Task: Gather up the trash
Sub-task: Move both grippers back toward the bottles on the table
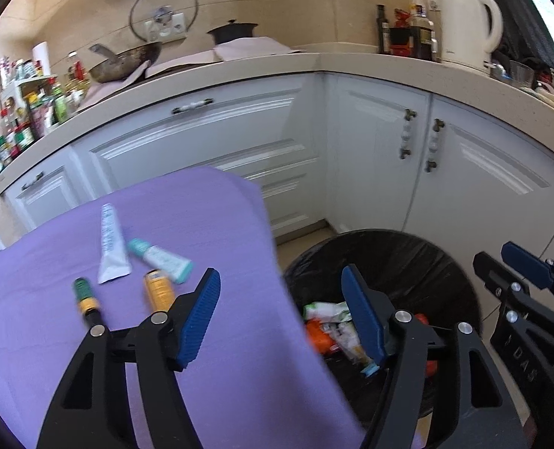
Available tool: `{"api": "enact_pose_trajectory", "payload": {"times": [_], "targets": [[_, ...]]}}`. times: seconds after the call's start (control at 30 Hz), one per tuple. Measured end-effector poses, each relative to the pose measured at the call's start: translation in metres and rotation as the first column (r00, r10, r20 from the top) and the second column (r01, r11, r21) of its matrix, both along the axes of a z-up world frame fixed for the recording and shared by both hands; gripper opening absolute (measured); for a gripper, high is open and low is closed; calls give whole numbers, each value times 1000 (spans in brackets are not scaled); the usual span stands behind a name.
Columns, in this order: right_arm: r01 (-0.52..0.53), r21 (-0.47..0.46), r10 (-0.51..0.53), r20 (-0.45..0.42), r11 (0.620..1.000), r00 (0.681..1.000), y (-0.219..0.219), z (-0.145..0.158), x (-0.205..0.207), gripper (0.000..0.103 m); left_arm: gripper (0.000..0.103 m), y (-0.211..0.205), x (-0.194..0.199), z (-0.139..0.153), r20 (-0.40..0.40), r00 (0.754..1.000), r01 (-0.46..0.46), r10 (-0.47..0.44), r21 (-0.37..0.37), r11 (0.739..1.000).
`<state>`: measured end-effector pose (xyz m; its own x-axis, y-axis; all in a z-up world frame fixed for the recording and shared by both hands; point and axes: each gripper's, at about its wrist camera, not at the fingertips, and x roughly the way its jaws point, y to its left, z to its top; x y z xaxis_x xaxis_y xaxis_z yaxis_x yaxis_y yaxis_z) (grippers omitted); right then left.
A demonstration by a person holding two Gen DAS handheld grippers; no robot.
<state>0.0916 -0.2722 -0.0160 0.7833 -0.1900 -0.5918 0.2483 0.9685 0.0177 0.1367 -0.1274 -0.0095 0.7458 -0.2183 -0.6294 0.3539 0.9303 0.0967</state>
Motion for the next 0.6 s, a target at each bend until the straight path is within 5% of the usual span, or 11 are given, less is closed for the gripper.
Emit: {"api": "enact_pose_trajectory", "payload": {"times": [0.37, 0.6], "targets": [[-207, -12, 207, 1, 978, 978, 94, 10, 35, 44, 66, 102, 1, 0, -21, 981, -193, 194, 19, 981], [-311, -10, 311, -29, 950, 950, 148, 6, 60, 46, 66, 177, 7, -6, -35, 939, -341, 342, 38, 939]]}}
